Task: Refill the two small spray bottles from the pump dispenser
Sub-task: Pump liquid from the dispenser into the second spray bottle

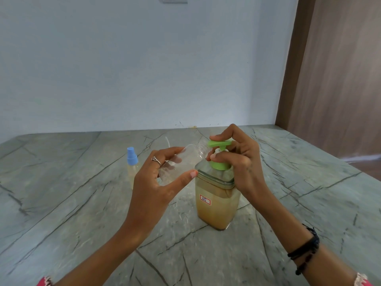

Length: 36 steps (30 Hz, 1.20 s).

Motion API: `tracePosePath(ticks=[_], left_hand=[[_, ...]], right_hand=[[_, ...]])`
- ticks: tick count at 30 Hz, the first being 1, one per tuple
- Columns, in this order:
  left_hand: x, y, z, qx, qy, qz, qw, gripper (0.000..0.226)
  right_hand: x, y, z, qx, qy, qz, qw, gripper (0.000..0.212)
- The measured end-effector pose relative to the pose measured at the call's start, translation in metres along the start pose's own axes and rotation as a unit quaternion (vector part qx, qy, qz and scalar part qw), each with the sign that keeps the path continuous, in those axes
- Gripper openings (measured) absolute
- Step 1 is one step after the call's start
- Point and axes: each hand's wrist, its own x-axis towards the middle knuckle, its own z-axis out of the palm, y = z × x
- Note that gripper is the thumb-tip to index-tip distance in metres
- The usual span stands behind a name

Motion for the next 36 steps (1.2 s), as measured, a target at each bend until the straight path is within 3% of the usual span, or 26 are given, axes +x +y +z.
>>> tracePosePath(ticks=[8,15,18,22,25,28,32,36], left_hand=[[0.000,-0.001,-0.001,0.001,0.001,-0.005,1.000,0.045],[0.000,-0.001,-0.001,-0.002,0.005,-0.010,1.000,0.045],[0.001,0.001,-0.001,-0.005,0.006,-0.007,1.000,0.042],[0.001,0.002,-0.001,-0.007,0.006,-0.007,1.000,0.044],[0.001,0.003,-0.001,-0.002,0.007,-0.002,1.000,0.042],[0.002,0.006,-0.001,0.001,0.011,0.003,1.000,0.043],[0.003,0.007,-0.002,0.008,0.009,0.006,1.000,0.044],[0.003,0.007,-0.001,0.016,0.008,0.010,1.000,0.044]], right_hand=[[-0.005,0.005,-0.002,-0.023,-0.020,-0.020,0.999,0.023],[-0.009,0.011,-0.009,-0.061,-0.057,-0.035,0.996,0.041],[-0.010,0.007,-0.009,-0.026,-0.038,0.003,0.999,0.039],[-0.008,-0.007,-0.003,-0.049,-0.013,0.117,0.992,0.063],[-0.005,-0.015,0.000,-0.102,-0.018,0.164,0.981,0.070],[-0.002,-0.023,-0.002,-0.124,-0.042,0.216,0.968,0.062],[0.004,-0.030,-0.008,-0.070,-0.102,0.284,0.951,0.044],[0.008,-0.031,-0.009,-0.035,-0.099,0.324,0.940,0.028]])
